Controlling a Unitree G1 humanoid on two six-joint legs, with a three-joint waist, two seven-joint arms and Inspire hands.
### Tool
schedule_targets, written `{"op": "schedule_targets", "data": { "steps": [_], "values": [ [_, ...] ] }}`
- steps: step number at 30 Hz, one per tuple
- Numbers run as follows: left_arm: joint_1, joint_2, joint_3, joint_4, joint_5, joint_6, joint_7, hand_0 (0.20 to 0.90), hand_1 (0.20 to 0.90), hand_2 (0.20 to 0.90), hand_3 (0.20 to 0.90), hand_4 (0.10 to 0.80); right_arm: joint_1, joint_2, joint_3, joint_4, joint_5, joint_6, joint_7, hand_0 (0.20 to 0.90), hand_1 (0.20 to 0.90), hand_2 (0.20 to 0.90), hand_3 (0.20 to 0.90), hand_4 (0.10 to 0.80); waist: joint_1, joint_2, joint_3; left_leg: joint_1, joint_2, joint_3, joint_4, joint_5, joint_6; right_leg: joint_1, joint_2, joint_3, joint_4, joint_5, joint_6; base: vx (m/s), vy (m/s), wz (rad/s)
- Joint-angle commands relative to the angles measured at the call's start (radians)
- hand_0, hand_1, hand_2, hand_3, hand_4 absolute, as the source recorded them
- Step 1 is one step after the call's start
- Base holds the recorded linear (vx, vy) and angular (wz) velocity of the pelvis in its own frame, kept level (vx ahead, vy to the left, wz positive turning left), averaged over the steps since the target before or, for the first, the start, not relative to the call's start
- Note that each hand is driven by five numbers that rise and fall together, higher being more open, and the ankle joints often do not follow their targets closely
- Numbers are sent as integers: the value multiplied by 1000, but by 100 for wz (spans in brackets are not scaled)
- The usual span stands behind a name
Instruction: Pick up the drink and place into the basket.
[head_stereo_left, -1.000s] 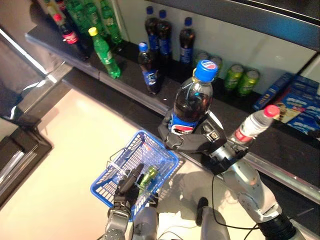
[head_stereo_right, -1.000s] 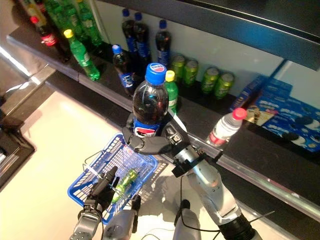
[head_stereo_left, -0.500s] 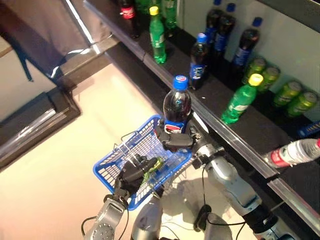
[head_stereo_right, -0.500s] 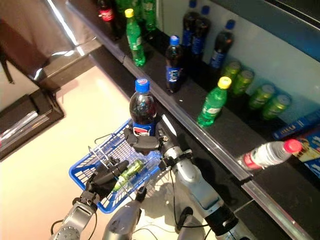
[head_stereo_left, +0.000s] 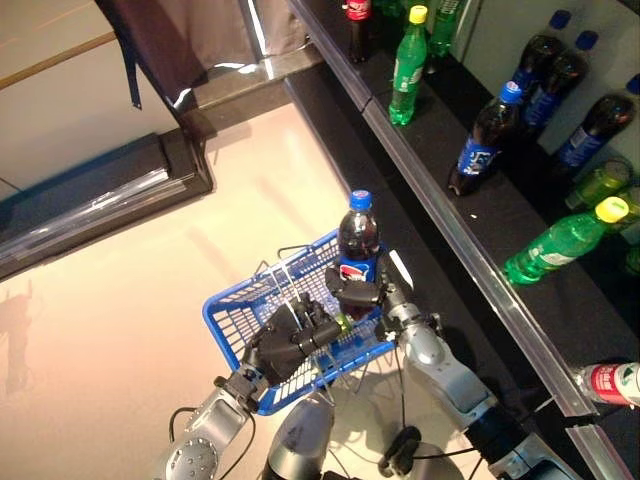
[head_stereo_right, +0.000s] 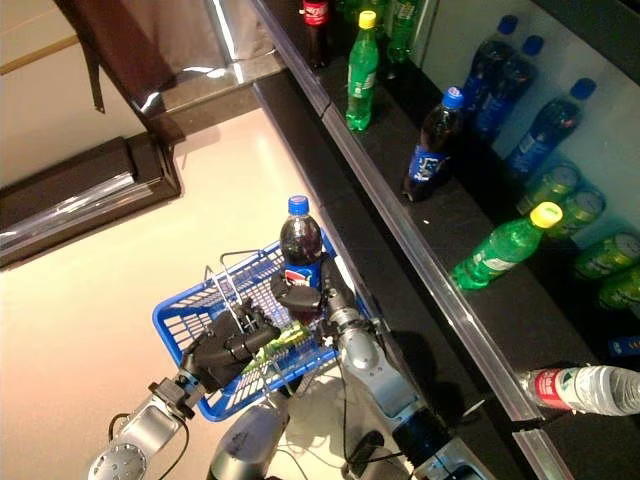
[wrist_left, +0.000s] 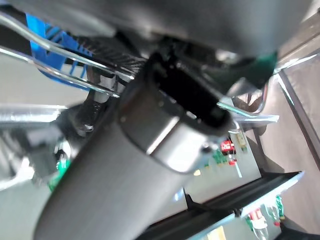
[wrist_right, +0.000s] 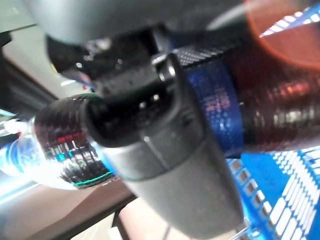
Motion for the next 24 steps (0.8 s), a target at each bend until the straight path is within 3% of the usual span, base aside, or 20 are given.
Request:
{"op": "schedule_targets", "data": {
  "steps": [1, 4, 9, 19, 24],
  "values": [
    [-115, -15, 62, -343, -172, -45, -240, 300, 300, 300, 200, 100, -165, 124, 30, -47, -19, -146, -32, 300, 300, 300, 200, 100, 8, -51, -117, -14, -59, -10, 50, 26, 93, 116, 60, 0, -209, 150, -93, 13, -38, 21],
    [-118, -26, 68, -354, -174, -17, -285, 300, 300, 300, 200, 100, -156, 143, 33, 4, -4, -153, -56, 300, 300, 300, 200, 100, 19, -55, -116, -19, -61, -17, 50, 25, 94, 119, 62, -8, -215, 151, -94, 4, -36, 11],
    [-143, 11, 61, -395, -167, 30, -393, 300, 300, 300, 200, 100, -120, 194, 35, 135, 88, -190, -62, 300, 300, 300, 200, 100, 39, -71, -108, -29, -66, -32, 44, 24, 97, 118, 68, -15, -226, 155, -92, -13, -55, 15],
    [-185, 54, 61, -413, -162, 79, -411, 300, 300, 300, 200, 100, -85, 257, 85, 280, 398, -138, 81, 300, 300, 300, 200, 100, 64, -100, -85, -49, -68, -36, 24, 32, 99, 109, 78, -22, -249, 172, -83, -14, -45, 6],
    [-196, 71, 57, -417, -159, 93, -412, 300, 300, 300, 200, 100, -95, 263, 101, 323, 455, -92, 101, 300, 300, 300, 200, 100, 74, -115, -68, -60, -67, -36, 15, 37, 100, 103, 84, -24, -259, 181, -79, -26, -49, 3]
  ]
}}
